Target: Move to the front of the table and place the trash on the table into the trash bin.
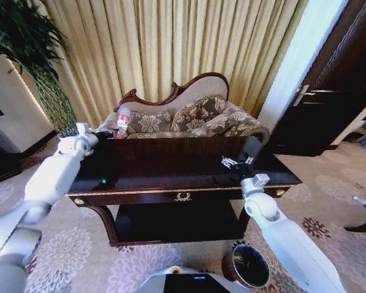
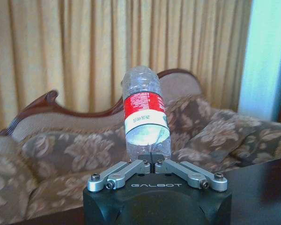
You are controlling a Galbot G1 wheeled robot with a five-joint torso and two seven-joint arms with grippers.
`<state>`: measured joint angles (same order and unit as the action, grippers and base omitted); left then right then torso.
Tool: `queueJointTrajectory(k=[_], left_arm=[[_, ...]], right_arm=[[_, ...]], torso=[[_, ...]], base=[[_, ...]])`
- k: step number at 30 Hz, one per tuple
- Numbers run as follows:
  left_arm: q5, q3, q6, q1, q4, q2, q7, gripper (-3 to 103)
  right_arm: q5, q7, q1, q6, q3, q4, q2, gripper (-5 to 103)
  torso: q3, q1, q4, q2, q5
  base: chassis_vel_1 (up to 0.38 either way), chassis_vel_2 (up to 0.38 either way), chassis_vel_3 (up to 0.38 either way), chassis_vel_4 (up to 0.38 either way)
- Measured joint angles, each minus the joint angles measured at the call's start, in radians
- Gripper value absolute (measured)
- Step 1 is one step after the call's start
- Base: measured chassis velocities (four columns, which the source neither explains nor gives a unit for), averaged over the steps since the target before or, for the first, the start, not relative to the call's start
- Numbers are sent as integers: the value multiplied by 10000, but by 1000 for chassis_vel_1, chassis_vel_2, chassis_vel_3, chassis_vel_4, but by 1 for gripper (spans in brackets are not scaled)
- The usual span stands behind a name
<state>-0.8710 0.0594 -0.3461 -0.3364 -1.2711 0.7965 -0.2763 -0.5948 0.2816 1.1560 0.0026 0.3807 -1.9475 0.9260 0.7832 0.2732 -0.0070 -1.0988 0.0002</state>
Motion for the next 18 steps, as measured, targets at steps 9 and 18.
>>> queueJointTrajectory(k=[9, 18], left_arm=[[52, 961, 363, -1328, -2445, -441, 908, 0], [131, 1992, 593, -3116, -5345, -1216, 1599, 0]], right_arm=[[-1105, 520, 261, -1001, 120, -1617, -643, 100], [-3682, 1169, -8, -1857, -5, -3379, -1487, 100]], torso=[[0, 0, -3, 0, 0], [-1, -1, -3, -1, -1]], base=[[0, 0, 0, 0], [0, 0, 0, 0]])
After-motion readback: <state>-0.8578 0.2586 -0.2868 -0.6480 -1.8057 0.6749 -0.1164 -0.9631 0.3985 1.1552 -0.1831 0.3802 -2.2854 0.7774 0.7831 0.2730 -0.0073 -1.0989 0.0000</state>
